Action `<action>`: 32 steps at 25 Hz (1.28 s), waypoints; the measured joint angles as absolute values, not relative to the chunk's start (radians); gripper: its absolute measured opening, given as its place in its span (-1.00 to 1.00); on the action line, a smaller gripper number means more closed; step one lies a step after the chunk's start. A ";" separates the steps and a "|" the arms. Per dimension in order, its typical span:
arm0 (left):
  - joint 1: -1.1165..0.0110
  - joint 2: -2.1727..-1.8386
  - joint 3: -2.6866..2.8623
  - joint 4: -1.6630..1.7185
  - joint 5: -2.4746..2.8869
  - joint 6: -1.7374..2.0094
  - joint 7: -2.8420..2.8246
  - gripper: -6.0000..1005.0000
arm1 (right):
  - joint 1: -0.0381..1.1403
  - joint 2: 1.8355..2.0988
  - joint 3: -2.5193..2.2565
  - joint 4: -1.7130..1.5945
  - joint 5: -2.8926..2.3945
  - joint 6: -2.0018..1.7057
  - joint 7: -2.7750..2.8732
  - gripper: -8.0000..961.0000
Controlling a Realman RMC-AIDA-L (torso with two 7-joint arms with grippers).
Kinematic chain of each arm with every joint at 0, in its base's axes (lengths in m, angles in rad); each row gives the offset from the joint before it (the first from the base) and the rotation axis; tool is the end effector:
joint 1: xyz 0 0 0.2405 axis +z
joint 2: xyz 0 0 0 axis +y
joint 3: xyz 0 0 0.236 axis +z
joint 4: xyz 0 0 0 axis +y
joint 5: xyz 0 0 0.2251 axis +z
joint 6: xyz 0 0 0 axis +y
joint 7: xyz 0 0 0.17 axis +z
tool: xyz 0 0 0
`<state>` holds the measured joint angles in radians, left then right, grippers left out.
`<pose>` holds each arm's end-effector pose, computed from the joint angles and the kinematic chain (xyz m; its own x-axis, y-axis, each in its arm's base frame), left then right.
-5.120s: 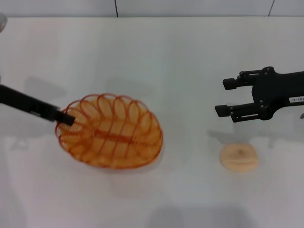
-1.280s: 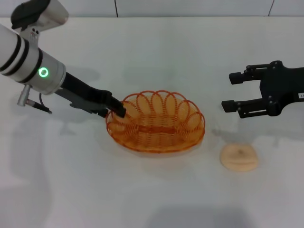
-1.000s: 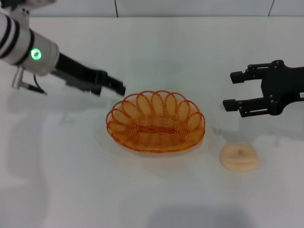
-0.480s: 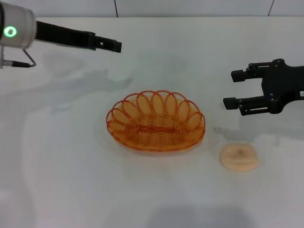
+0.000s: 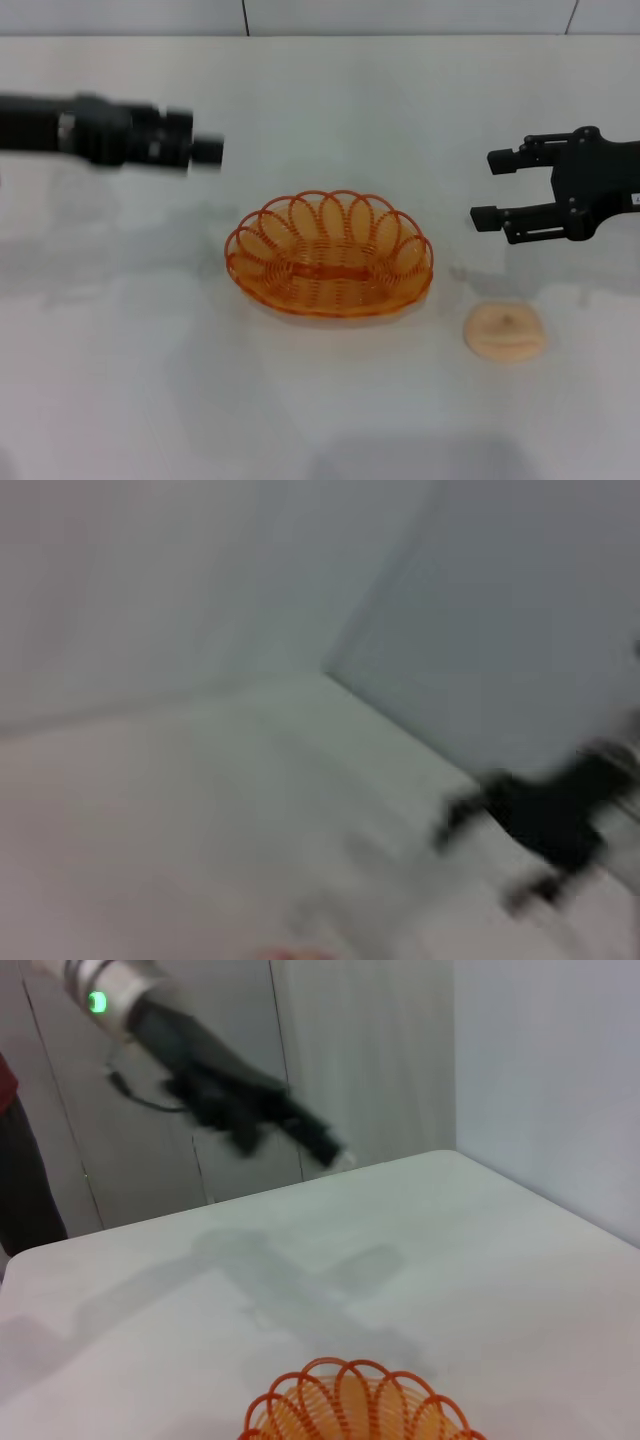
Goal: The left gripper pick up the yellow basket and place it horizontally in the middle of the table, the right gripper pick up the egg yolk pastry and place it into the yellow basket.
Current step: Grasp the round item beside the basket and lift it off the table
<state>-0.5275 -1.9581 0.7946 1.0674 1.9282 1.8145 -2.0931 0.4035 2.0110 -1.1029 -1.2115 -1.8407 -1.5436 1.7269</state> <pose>-0.1924 0.3476 0.0831 0.7000 0.5863 0.4076 0.6287 -0.7767 0.0374 0.1780 0.3495 0.0364 0.9171 -0.2021 -0.3437 -0.2837 -0.9365 -0.2062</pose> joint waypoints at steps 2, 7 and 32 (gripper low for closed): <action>-0.519 -1.955 0.797 1.068 1.939 1.877 -2.083 0.77 | 0.403 2.010 -1.103 -1.212 -1.842 -1.544 1.729 0.54; -0.497 -1.953 0.820 1.069 2.040 1.967 -2.057 0.77 | 0.403 2.009 -1.103 -1.220 -1.851 -1.552 1.744 0.54; -0.507 -1.946 0.888 1.064 2.204 1.961 -1.971 0.77 | 0.361 2.011 -1.158 -1.375 -2.141 -1.649 1.964 0.54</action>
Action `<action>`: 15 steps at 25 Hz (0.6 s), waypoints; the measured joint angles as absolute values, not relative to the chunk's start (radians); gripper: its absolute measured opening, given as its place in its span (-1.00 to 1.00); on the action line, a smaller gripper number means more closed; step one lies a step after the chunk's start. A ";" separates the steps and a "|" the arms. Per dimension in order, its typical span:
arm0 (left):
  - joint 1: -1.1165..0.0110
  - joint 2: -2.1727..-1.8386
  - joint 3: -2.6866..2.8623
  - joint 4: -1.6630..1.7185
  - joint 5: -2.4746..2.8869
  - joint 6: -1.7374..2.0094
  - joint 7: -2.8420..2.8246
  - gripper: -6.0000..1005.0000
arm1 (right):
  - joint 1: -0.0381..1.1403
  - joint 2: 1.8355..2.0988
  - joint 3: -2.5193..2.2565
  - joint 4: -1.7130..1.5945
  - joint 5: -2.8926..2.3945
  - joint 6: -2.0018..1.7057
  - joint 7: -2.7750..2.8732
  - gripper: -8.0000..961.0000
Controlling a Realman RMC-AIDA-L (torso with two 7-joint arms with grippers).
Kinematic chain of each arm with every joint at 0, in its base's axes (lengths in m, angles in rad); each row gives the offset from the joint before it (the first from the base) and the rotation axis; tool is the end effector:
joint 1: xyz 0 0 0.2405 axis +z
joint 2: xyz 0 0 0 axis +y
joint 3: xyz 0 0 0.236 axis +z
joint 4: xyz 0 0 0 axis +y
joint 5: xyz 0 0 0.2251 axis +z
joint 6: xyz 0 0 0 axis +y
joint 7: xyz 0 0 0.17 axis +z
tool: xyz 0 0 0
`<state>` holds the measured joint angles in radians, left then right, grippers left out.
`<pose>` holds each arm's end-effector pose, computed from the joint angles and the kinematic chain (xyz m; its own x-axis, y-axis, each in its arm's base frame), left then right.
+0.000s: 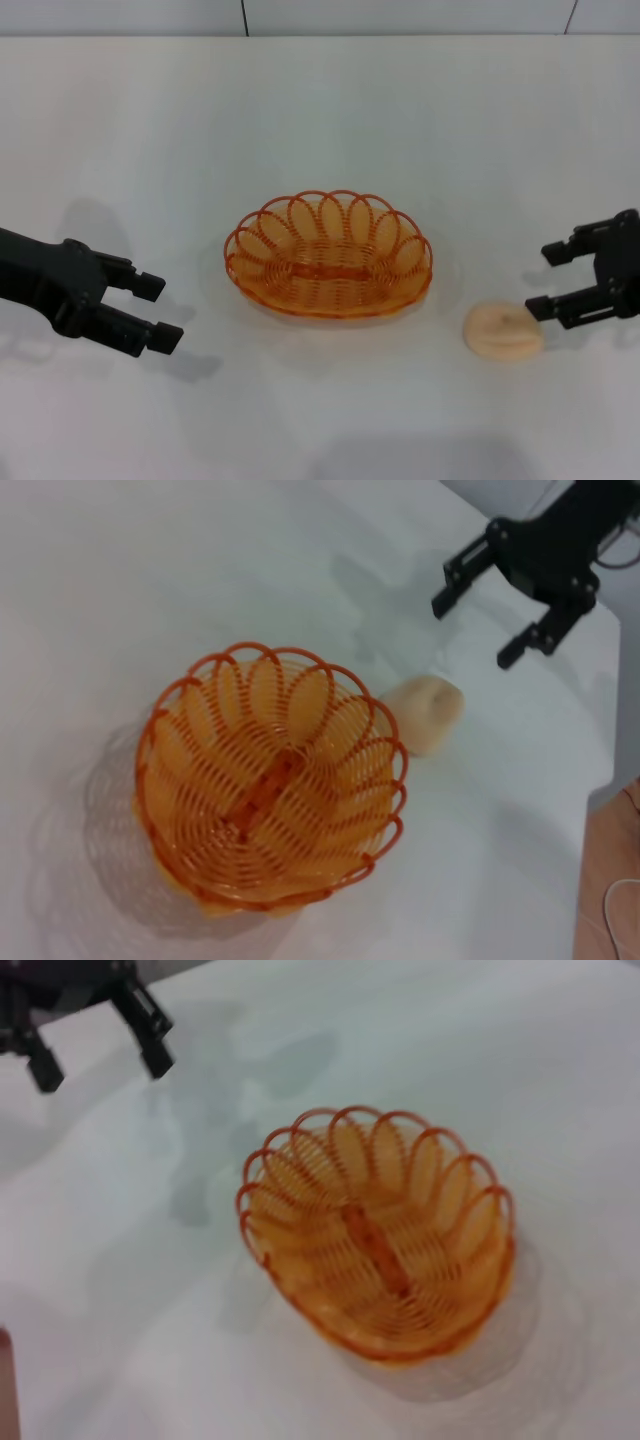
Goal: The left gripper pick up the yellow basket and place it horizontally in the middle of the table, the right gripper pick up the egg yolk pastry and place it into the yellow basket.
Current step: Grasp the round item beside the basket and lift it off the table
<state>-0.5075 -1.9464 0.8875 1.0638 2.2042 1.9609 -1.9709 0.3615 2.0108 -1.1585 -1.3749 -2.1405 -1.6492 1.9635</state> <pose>-0.2344 0.3063 0.0599 0.8026 0.5952 0.0380 0.5923 -0.8029 0.0675 0.2069 0.3254 0.0348 0.9207 -0.3879 -0.0421 -0.3884 -0.9006 -0.1953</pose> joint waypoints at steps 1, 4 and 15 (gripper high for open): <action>-0.507 -1.946 0.886 1.062 2.205 1.956 -1.967 0.77 | 0.361 2.011 -1.167 -1.371 -2.142 -1.645 1.963 0.54; -0.503 -1.947 0.883 1.059 2.208 1.938 -1.957 0.77 | 0.360 2.011 -1.197 -1.361 -2.142 -1.629 1.960 0.54; -0.485 -1.953 0.866 1.018 2.211 1.838 -1.826 0.77 | 0.362 2.011 -1.266 -1.305 -2.143 -1.555 1.949 0.54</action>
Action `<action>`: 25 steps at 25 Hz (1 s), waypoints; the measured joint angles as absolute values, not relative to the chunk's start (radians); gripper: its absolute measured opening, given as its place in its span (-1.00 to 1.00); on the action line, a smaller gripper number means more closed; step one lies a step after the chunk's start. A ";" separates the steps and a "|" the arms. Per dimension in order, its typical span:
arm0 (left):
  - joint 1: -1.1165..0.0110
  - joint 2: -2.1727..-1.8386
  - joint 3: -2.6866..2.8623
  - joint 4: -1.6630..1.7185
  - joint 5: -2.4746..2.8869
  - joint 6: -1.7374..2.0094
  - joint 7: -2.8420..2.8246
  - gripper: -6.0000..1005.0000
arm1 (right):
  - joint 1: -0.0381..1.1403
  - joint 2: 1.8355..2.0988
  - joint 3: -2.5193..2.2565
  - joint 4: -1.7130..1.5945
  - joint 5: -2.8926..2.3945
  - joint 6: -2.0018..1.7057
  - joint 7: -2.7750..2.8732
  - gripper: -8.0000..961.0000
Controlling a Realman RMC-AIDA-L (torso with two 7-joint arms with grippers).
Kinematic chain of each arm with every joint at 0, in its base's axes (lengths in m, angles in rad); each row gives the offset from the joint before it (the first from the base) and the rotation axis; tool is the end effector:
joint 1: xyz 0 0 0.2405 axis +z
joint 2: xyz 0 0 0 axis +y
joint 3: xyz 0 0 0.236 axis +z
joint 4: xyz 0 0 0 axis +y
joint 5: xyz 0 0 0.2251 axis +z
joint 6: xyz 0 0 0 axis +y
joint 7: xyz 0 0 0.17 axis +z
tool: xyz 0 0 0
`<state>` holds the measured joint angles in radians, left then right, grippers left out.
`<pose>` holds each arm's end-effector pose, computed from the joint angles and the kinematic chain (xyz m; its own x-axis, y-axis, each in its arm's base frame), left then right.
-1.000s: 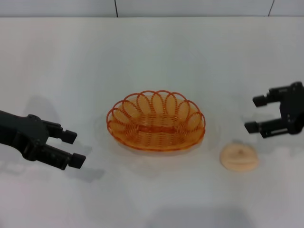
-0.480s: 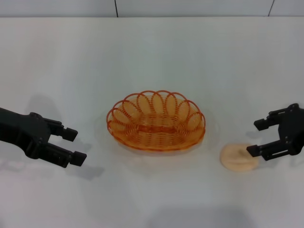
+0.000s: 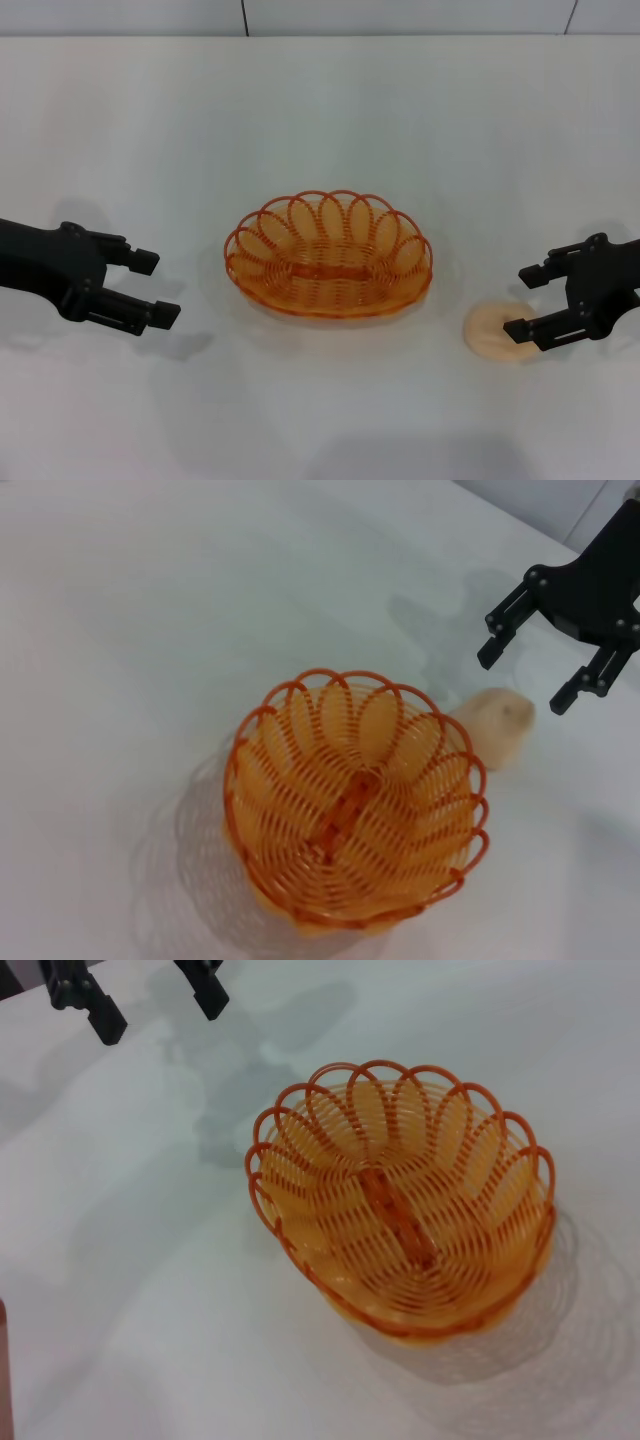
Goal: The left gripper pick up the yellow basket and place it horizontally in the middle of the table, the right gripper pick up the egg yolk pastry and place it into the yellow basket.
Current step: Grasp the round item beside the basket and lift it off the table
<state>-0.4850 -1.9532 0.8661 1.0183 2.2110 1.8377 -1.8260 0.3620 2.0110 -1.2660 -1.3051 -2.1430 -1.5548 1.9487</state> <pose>-0.2526 0.3173 0.0544 0.8429 0.5294 0.0967 0.5342 -0.8447 -0.0320 0.2132 0.3262 0.0064 0.9236 -0.3834 -0.0039 -0.3780 -0.9088 -0.1769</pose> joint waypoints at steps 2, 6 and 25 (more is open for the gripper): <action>-0.486 -1.954 0.866 1.009 2.211 1.827 -1.807 0.77 | 0.362 2.011 -1.275 -1.301 -2.143 -1.547 1.948 0.54; -0.492 -1.956 0.868 0.993 2.212 1.811 -1.779 0.77 | 0.358 2.011 -1.291 -1.292 -2.143 -1.527 1.944 0.54; -0.503 -1.951 0.868 1.001 2.207 1.814 -1.779 0.77 | 0.364 2.012 -1.346 -1.261 -2.159 -1.468 1.936 0.53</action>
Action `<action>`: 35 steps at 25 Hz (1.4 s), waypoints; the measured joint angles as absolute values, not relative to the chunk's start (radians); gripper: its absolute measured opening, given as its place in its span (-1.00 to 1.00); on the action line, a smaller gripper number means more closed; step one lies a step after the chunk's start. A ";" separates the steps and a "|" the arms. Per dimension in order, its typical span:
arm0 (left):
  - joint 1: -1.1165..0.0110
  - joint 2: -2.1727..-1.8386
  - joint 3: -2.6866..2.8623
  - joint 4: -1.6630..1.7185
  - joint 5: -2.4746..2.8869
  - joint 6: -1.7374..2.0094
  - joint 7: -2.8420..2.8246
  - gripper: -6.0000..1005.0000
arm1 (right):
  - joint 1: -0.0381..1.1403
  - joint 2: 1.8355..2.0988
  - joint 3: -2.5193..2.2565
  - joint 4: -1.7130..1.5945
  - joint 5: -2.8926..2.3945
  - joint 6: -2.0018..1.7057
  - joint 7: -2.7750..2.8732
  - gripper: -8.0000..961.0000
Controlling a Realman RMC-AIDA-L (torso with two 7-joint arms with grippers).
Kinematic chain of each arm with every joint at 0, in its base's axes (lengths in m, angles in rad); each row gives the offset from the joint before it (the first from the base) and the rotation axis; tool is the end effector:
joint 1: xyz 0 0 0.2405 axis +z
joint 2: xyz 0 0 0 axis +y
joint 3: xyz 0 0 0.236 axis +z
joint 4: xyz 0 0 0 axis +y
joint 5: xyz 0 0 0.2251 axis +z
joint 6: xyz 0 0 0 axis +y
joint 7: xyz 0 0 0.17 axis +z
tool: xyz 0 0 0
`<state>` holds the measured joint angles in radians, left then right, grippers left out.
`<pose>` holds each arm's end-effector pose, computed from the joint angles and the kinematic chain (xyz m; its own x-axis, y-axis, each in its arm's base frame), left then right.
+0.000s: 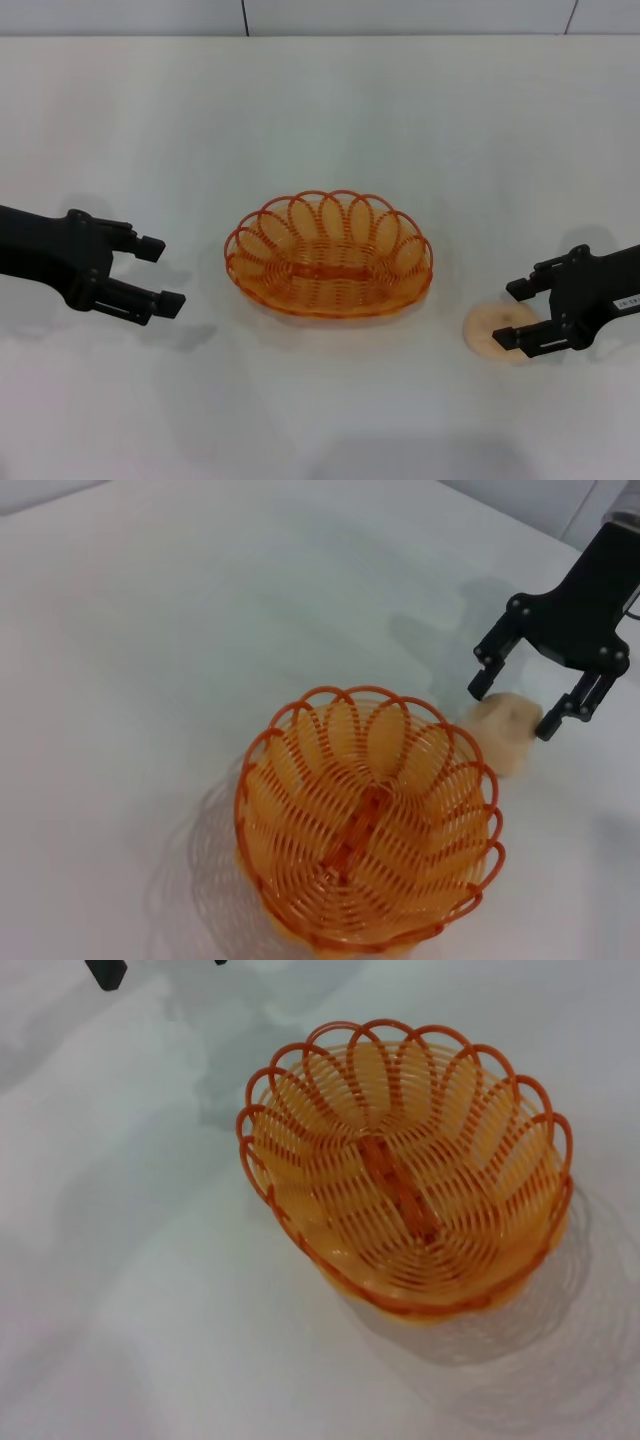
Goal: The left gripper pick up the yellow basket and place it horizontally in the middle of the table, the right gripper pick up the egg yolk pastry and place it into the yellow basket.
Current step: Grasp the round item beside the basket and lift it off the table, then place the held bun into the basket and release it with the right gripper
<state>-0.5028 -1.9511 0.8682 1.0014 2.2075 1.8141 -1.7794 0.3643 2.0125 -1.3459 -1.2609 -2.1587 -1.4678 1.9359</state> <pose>-0.2497 0.3242 0.0527 0.8695 0.4832 0.1023 0.4895 -0.8707 -0.0477 0.2190 0.3283 -0.0134 0.9289 -0.3688 0.0340 -0.3565 -0.9152 -0.1879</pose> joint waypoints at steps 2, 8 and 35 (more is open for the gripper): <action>-0.505 -1.951 0.868 1.002 2.208 1.813 -1.780 0.76 | 0.365 2.012 -1.346 -1.261 -2.164 -1.467 1.936 0.47; -0.509 -1.949 0.868 1.002 2.210 1.811 -1.777 0.76 | 0.365 2.011 -1.347 -1.264 -2.168 -1.471 1.936 0.13; -0.500 -1.950 0.867 1.002 2.207 1.810 -1.759 0.76 | 0.413 2.015 -1.333 -1.478 -2.079 -1.499 2.019 -0.64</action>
